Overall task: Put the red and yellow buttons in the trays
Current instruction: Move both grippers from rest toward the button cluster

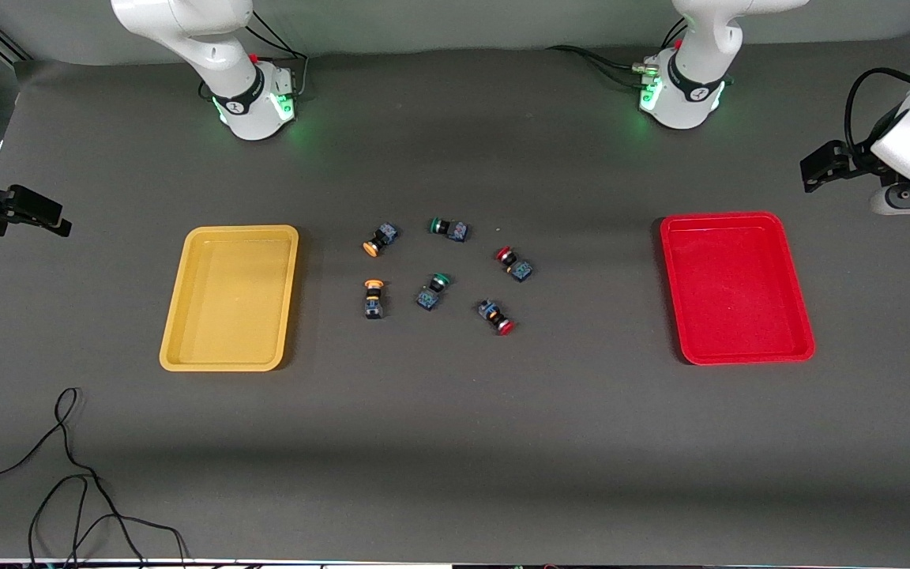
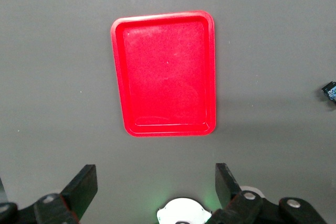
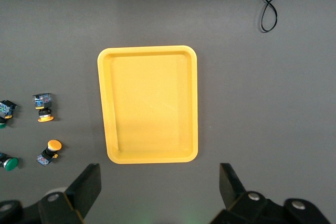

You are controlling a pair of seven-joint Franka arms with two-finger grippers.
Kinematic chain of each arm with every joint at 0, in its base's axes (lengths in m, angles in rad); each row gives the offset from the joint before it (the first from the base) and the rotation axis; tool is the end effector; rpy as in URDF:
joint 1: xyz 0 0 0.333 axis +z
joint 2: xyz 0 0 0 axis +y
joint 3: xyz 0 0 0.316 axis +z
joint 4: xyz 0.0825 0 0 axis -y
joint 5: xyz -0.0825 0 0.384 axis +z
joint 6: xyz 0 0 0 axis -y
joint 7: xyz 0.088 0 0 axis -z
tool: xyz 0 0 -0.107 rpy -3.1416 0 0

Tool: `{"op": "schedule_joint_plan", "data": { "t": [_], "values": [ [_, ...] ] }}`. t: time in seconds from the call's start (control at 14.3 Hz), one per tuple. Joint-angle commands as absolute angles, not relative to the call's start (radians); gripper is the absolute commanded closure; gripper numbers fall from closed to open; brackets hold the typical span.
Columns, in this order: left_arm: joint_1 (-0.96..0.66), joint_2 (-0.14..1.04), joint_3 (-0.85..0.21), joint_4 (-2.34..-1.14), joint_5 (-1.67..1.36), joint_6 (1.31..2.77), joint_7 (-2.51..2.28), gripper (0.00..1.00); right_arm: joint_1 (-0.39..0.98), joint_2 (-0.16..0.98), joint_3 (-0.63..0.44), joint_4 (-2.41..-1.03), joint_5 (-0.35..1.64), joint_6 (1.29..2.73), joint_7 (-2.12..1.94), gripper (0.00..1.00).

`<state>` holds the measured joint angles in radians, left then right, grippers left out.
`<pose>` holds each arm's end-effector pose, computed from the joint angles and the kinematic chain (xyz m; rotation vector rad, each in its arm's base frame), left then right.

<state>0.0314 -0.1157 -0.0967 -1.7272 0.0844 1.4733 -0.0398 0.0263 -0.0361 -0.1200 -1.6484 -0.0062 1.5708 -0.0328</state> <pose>0.5045 -0.0260 0.6053 -3.0321 0.0329 0.2028 0.5391 -0.0525 0.6076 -3.1387 0.0951 0.0656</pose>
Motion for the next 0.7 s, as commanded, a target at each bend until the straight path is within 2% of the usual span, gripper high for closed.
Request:
{"op": "schedule_joint_plan", "data": {
  "t": [0.0,0.42,0.63],
  "values": [
    [0.032,-0.106,-0.098,-1.698,0.077,1.439,-0.049,0.0,0.017,-0.051,-0.11,-1.655,-0.029,1.565,-0.049,0.0],
    [0.029,-0.103,-0.1,-1.7,0.074,1.443,-0.046,0.0,0.072,-0.058,-0.101,-1.696,-0.015,1.543,0.05,0.0],
    [0.029,-0.104,-0.1,-1.709,0.061,1.439,-0.046,0.0,0.225,-0.154,-0.103,-1.857,-0.011,1.63,0.241,0.0]
  ]
}}
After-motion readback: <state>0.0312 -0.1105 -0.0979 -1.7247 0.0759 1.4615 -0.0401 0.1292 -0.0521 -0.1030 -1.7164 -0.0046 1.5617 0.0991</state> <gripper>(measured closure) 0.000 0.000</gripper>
